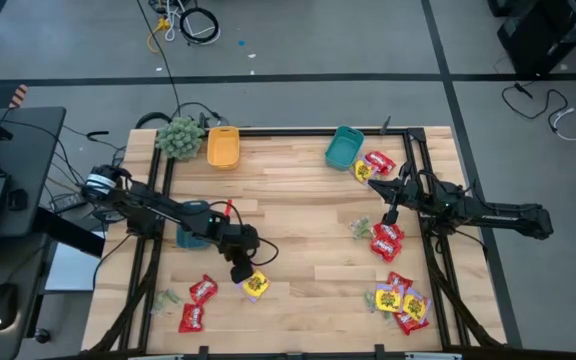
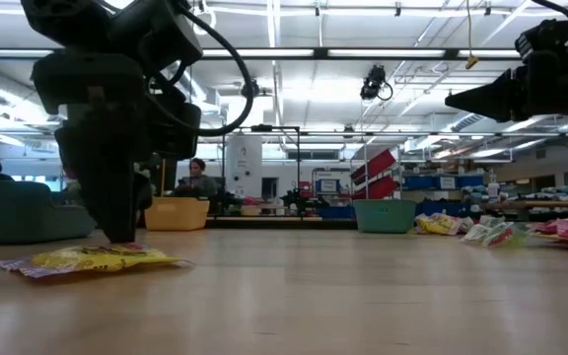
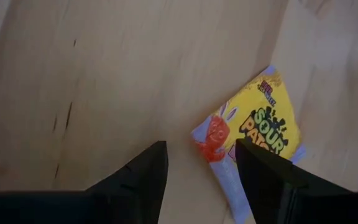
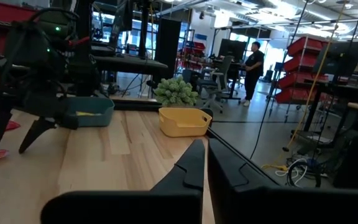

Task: Sort candy
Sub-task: Put the yellow candy pack into the blue bin

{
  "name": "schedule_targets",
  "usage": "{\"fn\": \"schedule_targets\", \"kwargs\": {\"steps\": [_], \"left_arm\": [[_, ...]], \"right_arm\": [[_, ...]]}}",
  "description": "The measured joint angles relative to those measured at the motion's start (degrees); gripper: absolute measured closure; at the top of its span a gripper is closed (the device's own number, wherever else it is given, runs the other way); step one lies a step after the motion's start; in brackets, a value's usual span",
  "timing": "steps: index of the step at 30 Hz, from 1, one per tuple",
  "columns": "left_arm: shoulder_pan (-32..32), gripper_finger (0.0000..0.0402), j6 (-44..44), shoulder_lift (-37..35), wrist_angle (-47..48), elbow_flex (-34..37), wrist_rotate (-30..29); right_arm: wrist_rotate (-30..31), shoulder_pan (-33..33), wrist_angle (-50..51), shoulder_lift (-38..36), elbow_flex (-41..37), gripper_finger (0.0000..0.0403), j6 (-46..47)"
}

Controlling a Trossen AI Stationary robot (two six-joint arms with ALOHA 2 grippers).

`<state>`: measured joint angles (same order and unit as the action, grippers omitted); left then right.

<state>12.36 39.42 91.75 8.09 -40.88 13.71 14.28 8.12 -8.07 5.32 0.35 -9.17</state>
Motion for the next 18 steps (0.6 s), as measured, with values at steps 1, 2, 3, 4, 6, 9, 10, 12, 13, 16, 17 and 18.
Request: {"fn": "schedule_targets", "kwargs": {"steps": [1,2,3,4,6,9,10,12,13,16,17,18], "left_arm": [[0.0,0.0208,0.0,0.0,-0.1,0.0,-0.1],[0.1,0.0208,0.0,0.0,-0.2,0.0,-0.1],[0.1,0.0208,0.0,0.0,-0.4,0.0,-0.2],[0.1,0.0208,0.0,0.1,-0.7,0.0,-0.2],[0.1,0.0208,0.0,0.4,-1.5,0.0,-0.2],[0.1,0.0208,0.1,1.7,-2.9,0.0,0.6],[0.2,0.0208,0.1,2.4,-3.4,0.0,0.9],[0.4,0.0208,0.0,3.5,-4.6,-0.1,1.4],[0.4,0.0210,-0.2,3.9,-5.0,-0.2,1.6],[0.5,0.0228,-2.2,4.0,-5.5,-0.2,1.2],[0.5,0.0241,-2.9,4.0,-5.7,-0.1,1.0],[0.6,0.0257,-3.2,4.0,-5.9,-0.1,0.9]], "right_arm": [[0.0,0.0,0.0,0.0,0.0,0.0395,0.0],[0.0,0.0,0.0,0.0,0.0,0.0396,0.0],[0.0,0.0,0.0,0.0,0.0,0.0397,0.0],[0.0,0.0,0.0,0.0,0.0,0.0397,0.0],[0.0,0.0,0.0,0.0,0.0,0.0398,0.0],[0.0,0.0,0.0,0.0,0.0,0.0398,0.0],[0.0,0.0,0.0,0.0,0.0,0.0397,0.0],[0.0,0.0,0.0,0.0,0.0,0.0395,0.0],[0.0,0.0,0.0,0.0,0.0,0.0395,0.0],[0.0,0.0,0.0,0.0,0.0,0.0396,0.0],[0.0,0.0,0.0,0.0,0.0,0.0397,0.0],[0.0,0.0,0.0,0.0,0.0,0.0397,0.0]]}}
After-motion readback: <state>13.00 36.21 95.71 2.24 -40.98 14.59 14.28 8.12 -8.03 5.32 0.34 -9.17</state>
